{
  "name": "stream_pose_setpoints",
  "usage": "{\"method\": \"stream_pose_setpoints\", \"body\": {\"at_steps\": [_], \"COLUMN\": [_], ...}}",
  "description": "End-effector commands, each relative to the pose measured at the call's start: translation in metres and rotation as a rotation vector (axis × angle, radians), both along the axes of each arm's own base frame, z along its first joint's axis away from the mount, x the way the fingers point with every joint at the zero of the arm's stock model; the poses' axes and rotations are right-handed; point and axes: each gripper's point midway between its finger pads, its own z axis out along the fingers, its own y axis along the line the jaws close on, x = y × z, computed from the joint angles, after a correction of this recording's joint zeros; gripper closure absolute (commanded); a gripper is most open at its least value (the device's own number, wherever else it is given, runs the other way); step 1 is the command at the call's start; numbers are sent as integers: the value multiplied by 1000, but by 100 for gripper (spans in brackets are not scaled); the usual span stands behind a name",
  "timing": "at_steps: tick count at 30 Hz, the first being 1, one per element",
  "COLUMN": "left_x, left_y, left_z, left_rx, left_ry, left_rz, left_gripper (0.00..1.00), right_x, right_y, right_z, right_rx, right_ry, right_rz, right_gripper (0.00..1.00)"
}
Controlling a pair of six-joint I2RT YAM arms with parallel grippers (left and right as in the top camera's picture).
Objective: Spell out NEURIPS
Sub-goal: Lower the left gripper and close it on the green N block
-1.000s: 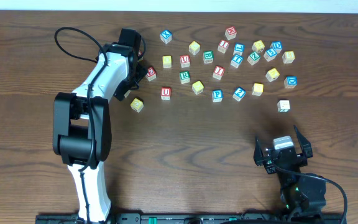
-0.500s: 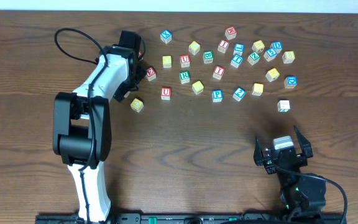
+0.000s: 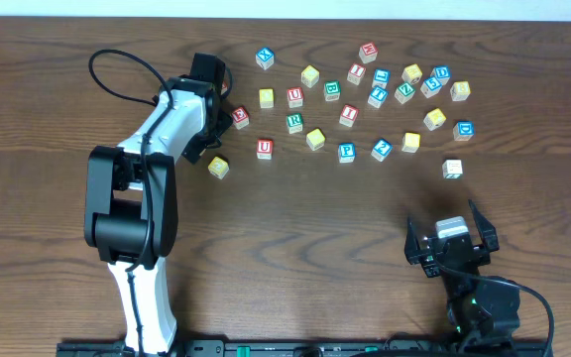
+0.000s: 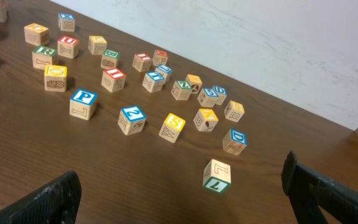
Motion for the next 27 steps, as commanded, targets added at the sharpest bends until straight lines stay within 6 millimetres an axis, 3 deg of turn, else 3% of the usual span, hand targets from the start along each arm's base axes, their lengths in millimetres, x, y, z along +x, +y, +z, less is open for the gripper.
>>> {"method": "stream_pose_setpoints", "body": {"at_steps": [1, 9, 27], "left_x": [-2, -3, -4], "left_y": [6, 6, 11], "left_z": [-1, -1, 0], "left_rx": [18, 18, 47], "left_ry": [4, 8, 11], "left_rz": [18, 17, 7], "left_gripper": [23, 39, 56], "right_x": [0, 0, 0], "right_y": [-3, -3, -3], "right_z": [0, 0, 0], "right_rx": [13, 13, 13], "right_ry": [0, 0, 0], "right_rz": [-14, -14, -14], "right_gripper": [1, 1, 1]}}
